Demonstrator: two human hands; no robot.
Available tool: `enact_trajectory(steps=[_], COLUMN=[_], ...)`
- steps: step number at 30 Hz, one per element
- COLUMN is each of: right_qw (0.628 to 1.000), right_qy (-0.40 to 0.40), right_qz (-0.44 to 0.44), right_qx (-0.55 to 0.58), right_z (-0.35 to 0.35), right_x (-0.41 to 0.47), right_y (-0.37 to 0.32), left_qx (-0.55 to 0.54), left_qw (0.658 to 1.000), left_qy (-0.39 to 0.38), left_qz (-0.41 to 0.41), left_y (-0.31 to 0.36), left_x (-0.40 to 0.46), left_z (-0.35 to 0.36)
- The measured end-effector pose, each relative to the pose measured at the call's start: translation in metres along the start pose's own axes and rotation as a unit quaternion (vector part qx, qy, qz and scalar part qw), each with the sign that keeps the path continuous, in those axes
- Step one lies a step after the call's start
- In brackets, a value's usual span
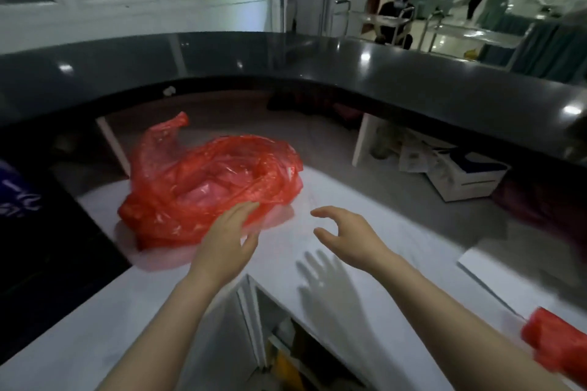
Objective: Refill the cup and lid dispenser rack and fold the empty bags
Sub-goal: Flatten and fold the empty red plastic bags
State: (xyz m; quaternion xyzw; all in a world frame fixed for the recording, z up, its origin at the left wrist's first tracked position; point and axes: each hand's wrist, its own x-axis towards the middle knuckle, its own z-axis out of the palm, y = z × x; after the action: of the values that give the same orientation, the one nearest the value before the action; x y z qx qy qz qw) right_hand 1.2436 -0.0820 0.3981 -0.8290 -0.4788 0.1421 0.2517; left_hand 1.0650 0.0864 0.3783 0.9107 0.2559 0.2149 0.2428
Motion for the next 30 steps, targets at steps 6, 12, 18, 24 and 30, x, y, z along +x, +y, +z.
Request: enact_trajectory(steps=[6, 12, 18, 24, 30], right_qw=[0.991, 0.953, 0.974, 0.997, 0.97], right_qy=[0.013, -0.048, 0.004, 0.071, 0.062], right_qz=[-0.109, -0.071, 0.0, 0.039, 0.103], right_qx=[-0.076, -0.289, -0.228, -0.012, 0.21], right_z=[0.05, 0.097, 0.086, 0.032, 0.009], right_x=[0.068, 0.122, 0.113, 0.116, 0.11], right_y=[-0.056, -0.075, -0.057, -0.063, -0.074], left_qx=[-0.03, 0.06, 0.18, 0.074, 0.002], left_qw=[0.995, 0.997, 0.978, 0.987, 0.977], left_qy=[0.071, -0.004, -0.074, 0.066, 0.165], left_qz=[-0.062, -0.051, -0.077, -0.123, -0.135], left_y=[-0.055, -0.074, -0.086, -0.075, -0.046], left_x=[-0.011, -0.026, -0.036, -0.037, -0.032], left_z=[-0.045, -0.052, -0.042, -0.037, -0.034])
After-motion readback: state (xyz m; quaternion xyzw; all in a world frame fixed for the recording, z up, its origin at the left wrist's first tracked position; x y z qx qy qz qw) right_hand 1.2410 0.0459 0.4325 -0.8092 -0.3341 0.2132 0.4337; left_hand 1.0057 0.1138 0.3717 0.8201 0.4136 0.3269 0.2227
